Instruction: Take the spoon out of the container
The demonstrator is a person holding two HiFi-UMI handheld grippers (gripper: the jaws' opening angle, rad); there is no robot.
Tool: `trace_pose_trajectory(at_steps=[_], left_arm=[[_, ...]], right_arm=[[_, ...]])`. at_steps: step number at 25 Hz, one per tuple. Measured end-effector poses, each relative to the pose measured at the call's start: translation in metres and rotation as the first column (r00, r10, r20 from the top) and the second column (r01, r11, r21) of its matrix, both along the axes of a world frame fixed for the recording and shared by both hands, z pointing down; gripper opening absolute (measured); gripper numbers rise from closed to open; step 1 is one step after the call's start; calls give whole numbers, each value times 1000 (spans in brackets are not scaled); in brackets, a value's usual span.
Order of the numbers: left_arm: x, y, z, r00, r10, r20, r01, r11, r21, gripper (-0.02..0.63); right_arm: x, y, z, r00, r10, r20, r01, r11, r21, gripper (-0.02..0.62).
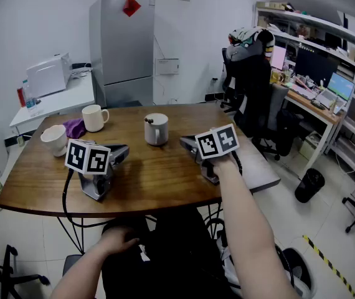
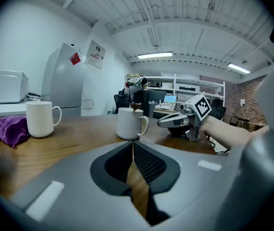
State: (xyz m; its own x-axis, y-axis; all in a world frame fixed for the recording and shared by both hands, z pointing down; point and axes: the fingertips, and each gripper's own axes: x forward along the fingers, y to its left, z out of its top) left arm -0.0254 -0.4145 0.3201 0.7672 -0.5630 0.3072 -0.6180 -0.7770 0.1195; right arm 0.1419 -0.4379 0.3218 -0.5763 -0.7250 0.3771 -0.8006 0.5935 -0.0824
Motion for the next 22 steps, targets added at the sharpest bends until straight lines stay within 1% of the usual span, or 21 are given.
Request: trace_pose_trajectory(at_steps=[4,7,9,12,15,17,18,20,22], left_arm=[[5,-3,-2,1000,13,3,-13,1000,1,11],[6,-3,-2,1000,15,3,-15,1000,2,11],[7,-3,-1,1000,15,3,-15,1000,1,11],[7,-3,-1,1000,15,3,-15,1000,2,11],[7,-3,-1,1000,15,3,-15,1000,2,11],[7,-2,0,1000,15,3,-15,1000,1,11],[7,-2,0,1000,15,3,-15,1000,1,11],[6,-2,0,1000,15,3,-15,1000,2,11],[7,-3,-1,1000,15,3,-15,1000,3,11]], right_arm=[[-9,4,-8,999,-35,2,35,999,41,5],[-21,6,-24,997,-75,-20,77,990,116,19],[-32,8,-38,993,-106,-48,113,978,173,49],[-48,10,-56,983,-142,-117,167,956,242,81],[-66,7,-68,958,-166,-236,230,933,276,101],[-78,2,-70,925,-169,-340,270,922,276,115],[-82,-1,-71,901,-162,-402,288,917,275,116],[-89,-8,-70,833,-129,-537,316,909,271,118],[-93,-15,-67,751,-96,-654,337,907,253,118]])
